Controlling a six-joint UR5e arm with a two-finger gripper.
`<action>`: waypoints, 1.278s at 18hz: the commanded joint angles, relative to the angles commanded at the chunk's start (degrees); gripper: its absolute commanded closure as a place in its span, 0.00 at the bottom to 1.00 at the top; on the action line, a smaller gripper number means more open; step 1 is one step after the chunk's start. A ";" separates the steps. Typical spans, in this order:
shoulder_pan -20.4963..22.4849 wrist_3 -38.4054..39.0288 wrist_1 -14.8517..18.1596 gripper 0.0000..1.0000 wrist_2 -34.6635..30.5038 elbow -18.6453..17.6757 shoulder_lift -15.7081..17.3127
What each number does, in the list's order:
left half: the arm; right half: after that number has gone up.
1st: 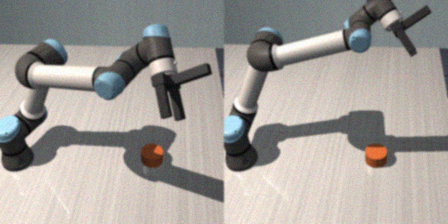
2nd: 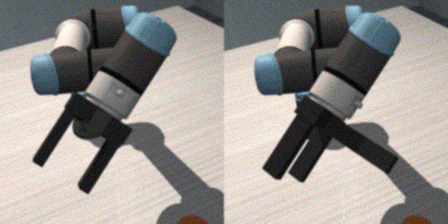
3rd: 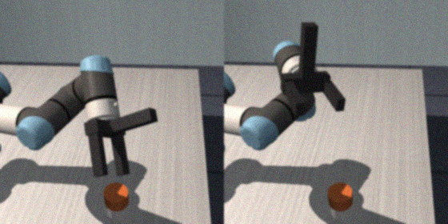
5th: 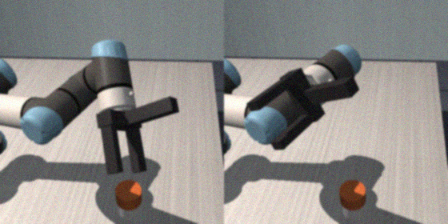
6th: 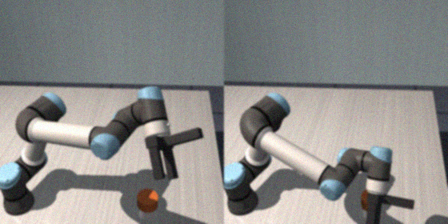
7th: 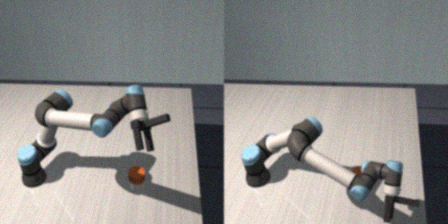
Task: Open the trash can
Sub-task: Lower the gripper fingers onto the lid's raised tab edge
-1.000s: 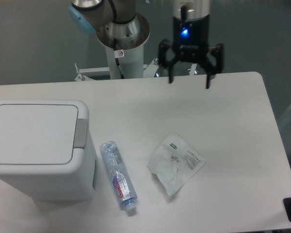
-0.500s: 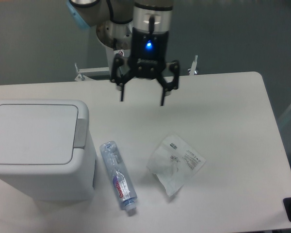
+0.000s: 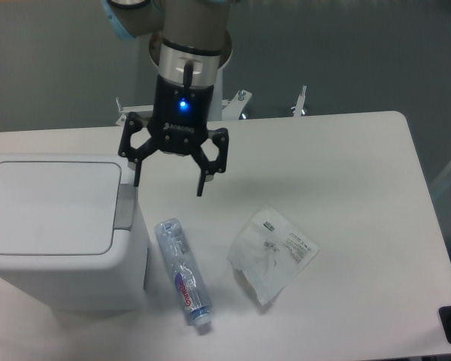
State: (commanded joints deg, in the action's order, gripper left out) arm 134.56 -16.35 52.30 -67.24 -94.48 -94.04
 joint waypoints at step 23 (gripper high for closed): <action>-1.15 -0.79 -2.73 0.00 -0.79 0.97 -4.13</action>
State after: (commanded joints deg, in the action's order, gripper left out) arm 133.42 -17.14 49.57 -68.03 -93.52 -98.17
